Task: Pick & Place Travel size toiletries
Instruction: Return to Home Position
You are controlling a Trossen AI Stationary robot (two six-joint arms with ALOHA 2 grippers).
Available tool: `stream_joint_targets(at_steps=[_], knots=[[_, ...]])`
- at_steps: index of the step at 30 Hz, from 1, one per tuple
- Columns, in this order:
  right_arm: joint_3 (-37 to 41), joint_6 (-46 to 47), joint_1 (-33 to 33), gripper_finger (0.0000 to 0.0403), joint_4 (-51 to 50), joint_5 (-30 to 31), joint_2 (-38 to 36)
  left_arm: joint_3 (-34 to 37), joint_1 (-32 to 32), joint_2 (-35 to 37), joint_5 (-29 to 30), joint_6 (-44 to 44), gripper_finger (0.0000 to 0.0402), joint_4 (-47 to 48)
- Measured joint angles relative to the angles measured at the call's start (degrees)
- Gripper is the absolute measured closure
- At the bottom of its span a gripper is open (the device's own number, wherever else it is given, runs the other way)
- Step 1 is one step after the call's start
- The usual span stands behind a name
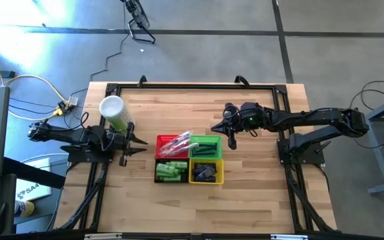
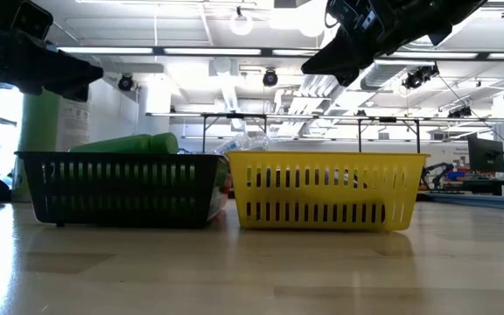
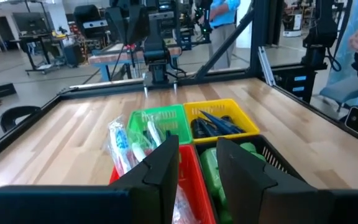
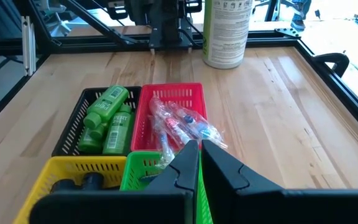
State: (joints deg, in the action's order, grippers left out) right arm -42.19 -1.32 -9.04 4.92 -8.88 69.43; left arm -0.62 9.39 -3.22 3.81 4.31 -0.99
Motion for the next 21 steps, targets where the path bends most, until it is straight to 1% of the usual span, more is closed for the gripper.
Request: stream_joint_targets(at_steps=[3,8,12,19,21], knots=[[0.00,0.21,0.02,0.0392,0.01,0.13,0.00,0.00,0.00,-0.04,0.00,-0.03,0.0298,-0.09],[0.00,1.61,-0.34,0.0392,0.69,3.15,0.00,0.02,0.00,-0.04,0.00,-0.03,0.0298,-0.15],[0.00,0.71,-0.55,0.0392,0.63,1.03,-0.01,0.02,0.00,-0.04,0.00,-0.06,0.0298,-0.24],[0.00,1.69,-1.73,0.0392,-0.18,0.81,-0.01,0.02,0.00,-0.04,0.00,-0.08,0.0298,-0.39],[0.00,2.19,-2.20,0.0392,-0.50,-0.15,0.00,0.02,0.00,-0.04,0.00,-0.08,0.0298,-0.39]])
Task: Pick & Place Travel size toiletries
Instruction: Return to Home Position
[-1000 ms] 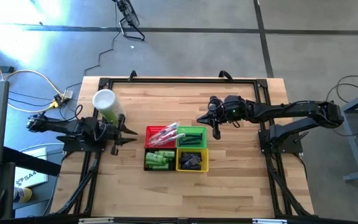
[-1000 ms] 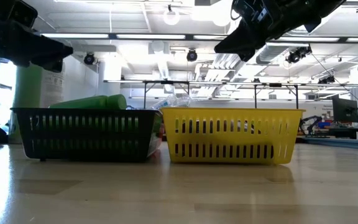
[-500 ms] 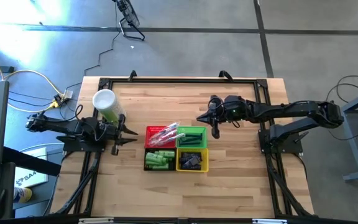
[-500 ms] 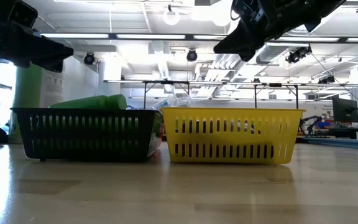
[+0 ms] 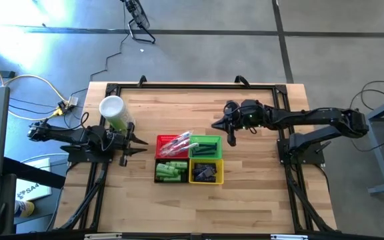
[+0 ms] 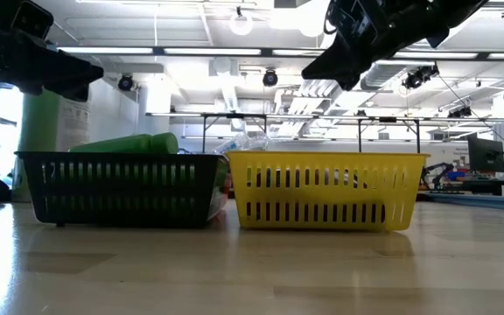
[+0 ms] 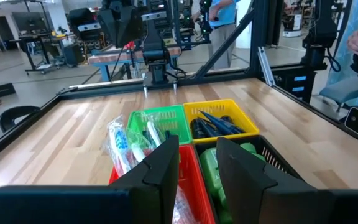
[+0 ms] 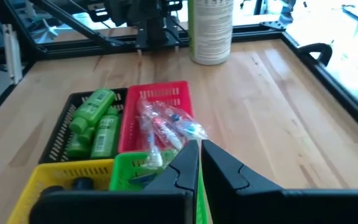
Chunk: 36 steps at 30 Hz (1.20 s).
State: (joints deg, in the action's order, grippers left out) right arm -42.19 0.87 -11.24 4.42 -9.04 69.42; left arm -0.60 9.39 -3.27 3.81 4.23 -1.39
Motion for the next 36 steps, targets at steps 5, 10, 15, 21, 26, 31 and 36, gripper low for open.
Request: stream_joint_targets(at_steps=[5,10,15,21,26,31,36], knots=[[0.02,0.43,-0.61,0.0392,-0.93,-0.38,-0.51,0.00,0.00,0.00,0.00,-0.02,0.0298,0.00],[0.04,0.13,-0.97,0.0392,-2.35,0.04,-3.75,0.00,0.00,0.00,0.00,-0.04,0.0298,0.00],[0.04,-0.45,-0.88,0.0392,-6.29,0.11,-8.74,0.00,-0.01,0.00,0.00,-0.04,0.0298,0.00],[2.47,0.79,0.01,0.0392,-5.56,0.15,-13.75,0.00,0.00,0.02,0.00,-0.04,0.0298,0.00],[9.53,2.52,1.29,0.0392,0.09,2.81,-19.22,0.00,0.00,0.02,0.00,-0.04,0.0298,0.00],[13.60,4.08,1.49,0.0392,-0.39,4.74,-27.44,0.00,0.00,0.02,0.00,-0.04,0.0298,0.00],[16.37,4.75,1.50,0.0392,-1.81,4.18,-36.38,0.00,0.00,0.02,0.00,-0.06,0.0298,0.00]])
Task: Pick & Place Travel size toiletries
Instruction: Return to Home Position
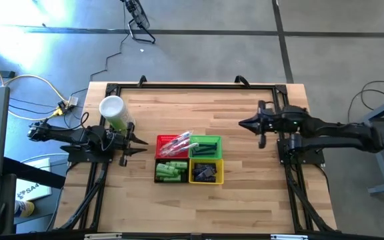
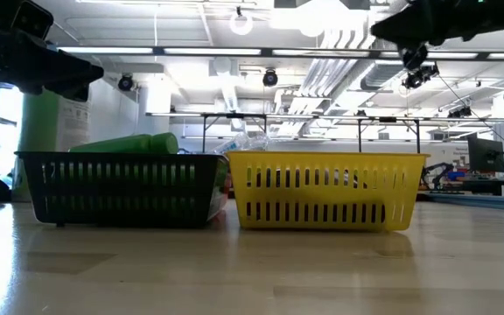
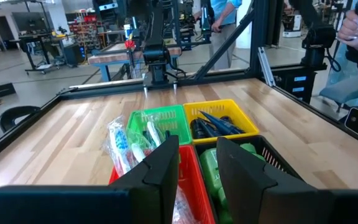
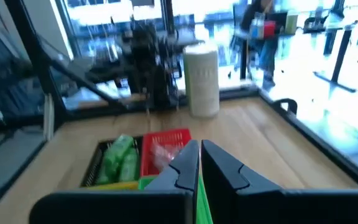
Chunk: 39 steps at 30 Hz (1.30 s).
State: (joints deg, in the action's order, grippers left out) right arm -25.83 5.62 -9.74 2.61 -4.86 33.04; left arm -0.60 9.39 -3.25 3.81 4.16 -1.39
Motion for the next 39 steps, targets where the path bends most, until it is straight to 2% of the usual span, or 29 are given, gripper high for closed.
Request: stream_joint_targets(at_steps=[7,14,22,31,39], knots=[[2.90,1.63,0.00,0.0392,-3.54,0.46,-10.56,0.01,0.00,0.00,0.01,0.01,0.0298,0.00],[4.41,3.36,0.00,0.0392,-6.05,0.46,-17.98,0.01,-0.01,0.00,0.00,0.02,0.0298,0.00],[4.51,4.82,0.00,0.0392,-9.88,0.49,-23.30,0.02,0.00,0.00,0.00,0.02,0.0298,-0.01],[4.51,5.73,0.00,0.0392,-14.41,3.12,-29.77,0.02,0.00,0.00,0.00,0.02,0.0298,0.00],[4.48,5.65,0.00,0.0392,-17.97,3.28,-32.61,0.02,-0.02,0.00,0.00,0.02,0.0298,0.00]])
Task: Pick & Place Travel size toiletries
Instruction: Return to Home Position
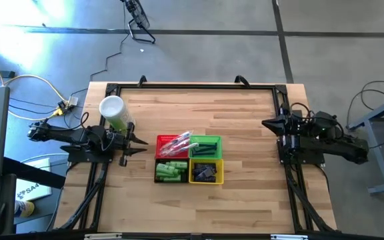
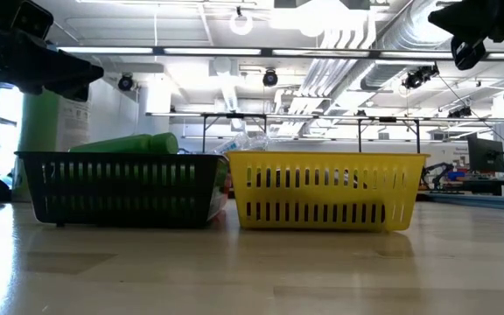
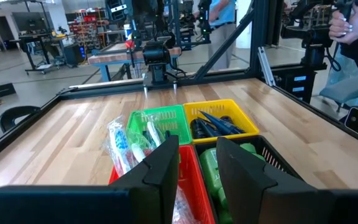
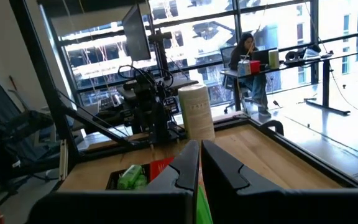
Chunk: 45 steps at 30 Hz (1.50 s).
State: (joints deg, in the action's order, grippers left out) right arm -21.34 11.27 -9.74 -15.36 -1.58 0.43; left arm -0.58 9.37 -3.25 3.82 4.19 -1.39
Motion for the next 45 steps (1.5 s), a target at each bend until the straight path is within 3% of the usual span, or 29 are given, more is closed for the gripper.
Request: stream_joint_targets(at_steps=[12,34,45], knots=[[1.13,-1.18,0.00,0.0392,-0.12,1.69,-0.02,0.00,0.00,0.00,0.00,0.00,0.0298,0.00],[20.56,-1.01,0.00,0.0392,19.27,3.18,-0.07,0.00,0.01,-0.01,0.02,0.00,0.0298,0.00],[20.79,-4.02,0.00,0.0392,16.57,1.01,0.34,0.00,0.02,-0.02,0.01,0.00,0.0298,0.00]])
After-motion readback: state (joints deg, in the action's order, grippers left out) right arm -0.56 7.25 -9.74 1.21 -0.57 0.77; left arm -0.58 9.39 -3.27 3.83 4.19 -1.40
